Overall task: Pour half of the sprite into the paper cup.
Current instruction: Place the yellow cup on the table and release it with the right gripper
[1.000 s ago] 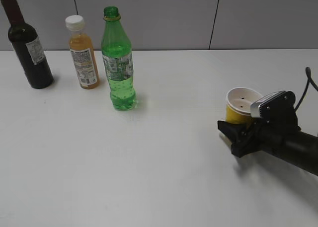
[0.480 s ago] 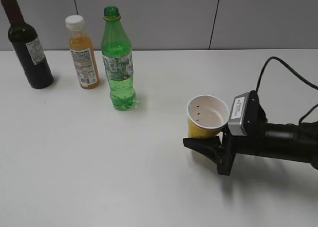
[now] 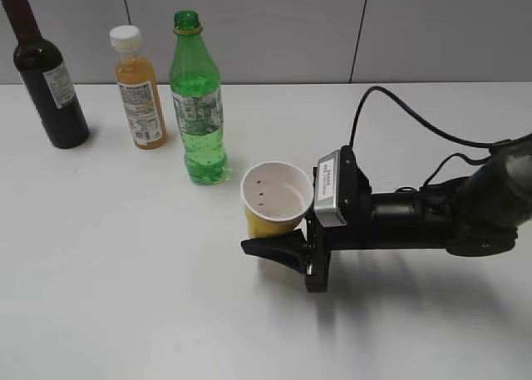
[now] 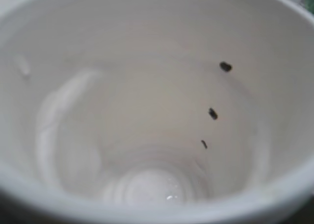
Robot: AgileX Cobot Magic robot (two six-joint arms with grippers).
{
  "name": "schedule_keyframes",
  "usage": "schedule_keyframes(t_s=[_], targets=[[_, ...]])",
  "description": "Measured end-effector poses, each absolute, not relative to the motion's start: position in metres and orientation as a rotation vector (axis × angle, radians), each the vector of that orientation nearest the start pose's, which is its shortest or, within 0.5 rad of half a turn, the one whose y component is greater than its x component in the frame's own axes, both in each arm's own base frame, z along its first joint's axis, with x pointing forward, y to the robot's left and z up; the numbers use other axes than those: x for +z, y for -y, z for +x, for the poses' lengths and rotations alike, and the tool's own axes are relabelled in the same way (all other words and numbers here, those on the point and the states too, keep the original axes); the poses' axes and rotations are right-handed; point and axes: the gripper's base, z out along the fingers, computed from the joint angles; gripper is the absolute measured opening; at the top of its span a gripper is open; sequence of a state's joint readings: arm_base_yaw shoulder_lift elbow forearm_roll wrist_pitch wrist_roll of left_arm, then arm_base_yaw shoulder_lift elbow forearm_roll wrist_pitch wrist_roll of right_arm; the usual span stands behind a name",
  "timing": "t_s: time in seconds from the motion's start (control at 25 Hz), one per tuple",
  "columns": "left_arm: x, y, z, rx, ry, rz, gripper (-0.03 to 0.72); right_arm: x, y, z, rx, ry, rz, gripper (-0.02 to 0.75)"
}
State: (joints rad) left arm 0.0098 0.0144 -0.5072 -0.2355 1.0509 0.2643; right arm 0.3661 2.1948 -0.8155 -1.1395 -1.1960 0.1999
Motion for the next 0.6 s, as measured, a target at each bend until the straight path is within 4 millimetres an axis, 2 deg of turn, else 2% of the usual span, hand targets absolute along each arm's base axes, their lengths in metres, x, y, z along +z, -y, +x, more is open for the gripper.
schedule_keyframes(t_s=[0.28, 0.6], targets=[[0.282, 0.018, -0.004, -0.108, -2.004, 0.265, 0.587, 0.052, -0.197, 0.29, 0.958, -1.447, -1.402, 0.445], [0.282, 0.018, -0.004, -0.108, -2.004, 0.265, 0.587, 0.041, -0.202, 0.303, 1.009, -1.533, -1.371, 0.445]])
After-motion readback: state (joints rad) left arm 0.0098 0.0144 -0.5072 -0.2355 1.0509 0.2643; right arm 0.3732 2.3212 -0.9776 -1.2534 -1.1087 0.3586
